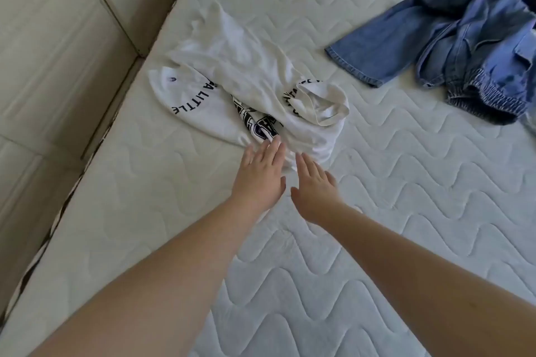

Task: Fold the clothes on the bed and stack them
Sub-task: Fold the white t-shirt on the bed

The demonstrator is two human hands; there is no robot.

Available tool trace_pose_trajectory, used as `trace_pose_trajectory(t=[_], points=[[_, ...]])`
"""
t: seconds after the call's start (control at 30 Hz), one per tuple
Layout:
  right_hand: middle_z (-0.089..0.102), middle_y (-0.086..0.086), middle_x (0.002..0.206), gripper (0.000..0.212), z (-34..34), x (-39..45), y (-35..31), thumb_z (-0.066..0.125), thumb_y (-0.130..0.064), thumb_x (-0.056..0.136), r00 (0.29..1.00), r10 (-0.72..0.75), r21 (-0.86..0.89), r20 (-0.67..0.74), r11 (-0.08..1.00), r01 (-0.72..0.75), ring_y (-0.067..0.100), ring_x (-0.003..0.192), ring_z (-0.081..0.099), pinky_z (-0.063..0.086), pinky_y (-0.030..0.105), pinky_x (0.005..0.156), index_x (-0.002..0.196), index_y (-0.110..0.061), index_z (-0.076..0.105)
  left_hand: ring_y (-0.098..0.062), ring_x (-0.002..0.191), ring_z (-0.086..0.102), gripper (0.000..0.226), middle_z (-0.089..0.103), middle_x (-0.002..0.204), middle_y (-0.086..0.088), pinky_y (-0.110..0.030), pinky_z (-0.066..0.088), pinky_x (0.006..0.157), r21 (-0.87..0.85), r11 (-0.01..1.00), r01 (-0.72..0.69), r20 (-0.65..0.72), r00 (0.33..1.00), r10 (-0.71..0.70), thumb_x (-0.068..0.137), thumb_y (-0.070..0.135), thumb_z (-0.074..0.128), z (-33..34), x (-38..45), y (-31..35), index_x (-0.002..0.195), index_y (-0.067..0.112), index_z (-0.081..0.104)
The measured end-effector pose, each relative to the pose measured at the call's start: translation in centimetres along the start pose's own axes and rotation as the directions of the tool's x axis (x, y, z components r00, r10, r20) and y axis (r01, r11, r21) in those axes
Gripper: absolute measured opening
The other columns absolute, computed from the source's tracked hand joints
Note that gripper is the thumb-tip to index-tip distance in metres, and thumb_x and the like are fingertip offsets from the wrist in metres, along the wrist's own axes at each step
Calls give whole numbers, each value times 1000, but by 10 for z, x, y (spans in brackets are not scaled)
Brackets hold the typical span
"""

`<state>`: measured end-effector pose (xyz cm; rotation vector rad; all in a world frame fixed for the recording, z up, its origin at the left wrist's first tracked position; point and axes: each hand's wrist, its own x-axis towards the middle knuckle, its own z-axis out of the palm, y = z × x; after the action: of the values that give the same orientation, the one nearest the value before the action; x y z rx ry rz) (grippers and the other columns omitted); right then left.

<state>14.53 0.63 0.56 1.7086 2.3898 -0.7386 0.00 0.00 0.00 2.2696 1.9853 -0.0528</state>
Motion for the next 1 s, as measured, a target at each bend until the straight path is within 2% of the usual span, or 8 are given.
trace_pose_trajectory(t=[0.13, 0.23, 0.33, 0.5, 0.7, 0.8, 0.93, 1.0], points=[[-4, 0, 164, 68, 6, 31, 20, 37, -21, 101, 1000, 21, -90, -19, 996, -22, 17, 150, 1, 7, 39, 121, 156, -15, -3, -20, 149, 10, 63, 12, 162, -3, -44, 5, 119, -41, 999, 32, 30, 999, -31, 99, 31, 43, 29, 36, 4, 154, 15, 16], [24, 4, 156, 54, 12, 48, 33, 45, -18, 99, 1000, -21, -181, -15, 983, 18, 22, 142, 26, 25, 38, 113, 149, -15, 26, -21, 135, 35, 40, 43, 143, -2, -38, 29, 109, -148, 984, 96, 58, 994, -88, 96, 20, 44, 47, 49, -2, 136, 16, 48], [40, 3, 139, 36, 17, 61, 32, 48, -21, 99, 996, -35, -233, -76, 972, 17, 25, 127, 39, 33, 37, 101, 135, -17, 43, -23, 124, 42, 29, 50, 129, -5, -37, 38, 96, -290, 938, 188, -6, 980, -198, 95, 9, 45, 57, 49, -6, 121, 10, 58], [50, 4, 127, 26, 21, 60, 25, 41, -26, 102, 994, -70, -315, -86, 948, 40, 25, 118, 44, 32, 35, 97, 126, -19, 51, -23, 114, 47, 23, 56, 117, -6, -34, 39, 87, -341, 923, 180, -74, 973, -217, 93, 7, 49, 61, 28, 0, 111, 8, 64], [58, 2, 116, 28, 34, -14, 26, 35, -35, 104, 989, -148, -290, 31, 945, 150, 24, 110, 51, 33, 35, 96, 118, -18, 53, -22, 102, 55, 19, 61, 103, 1, -31, 32, 96, -270, 961, 65, -85, 992, -91, 91, 13, 53, 54, -49, 18, 103, 18, 67], [60, 1, 106, 28, 47, -77, 25, 33, -34, 105, 987, -163, -253, -8, 955, 155, 25, 101, 52, 33, 37, 91, 110, -16, 54, -26, 94, 59, 12, 64, 95, -1, -36, 39, 93, -332, 943, 14, -80, 996, -43, 86, 10, 62, 45, -99, 34, 95, 14, 68], [63, 0, 79, 18, 45, -167, 24, 67, -29, 90, 962, -195, -189, -192, 969, 159, 26, 80, 59, 47, 41, 80, 82, -13, 64, -27, 99, 60, 11, 65, 104, -5, -36, 46, 88, -452, 892, -20, -41, 999, 2, 89, 8, 62, 19, -167, 63, 99, 8, 66], [66, 1, 86, 22, 38, -205, 27, 77, -32, 81, 954, -236, -157, -183, 965, 208, 27, 90, 63, 49, 43, 86, 83, -13, 66, -24, 105, 59, 15, 66, 110, -5, -32, 45, 90, -555, 832, 1, -6, 1000, -6, 92, 8, 60, 0, -198, 80, 106, 7, 66]])
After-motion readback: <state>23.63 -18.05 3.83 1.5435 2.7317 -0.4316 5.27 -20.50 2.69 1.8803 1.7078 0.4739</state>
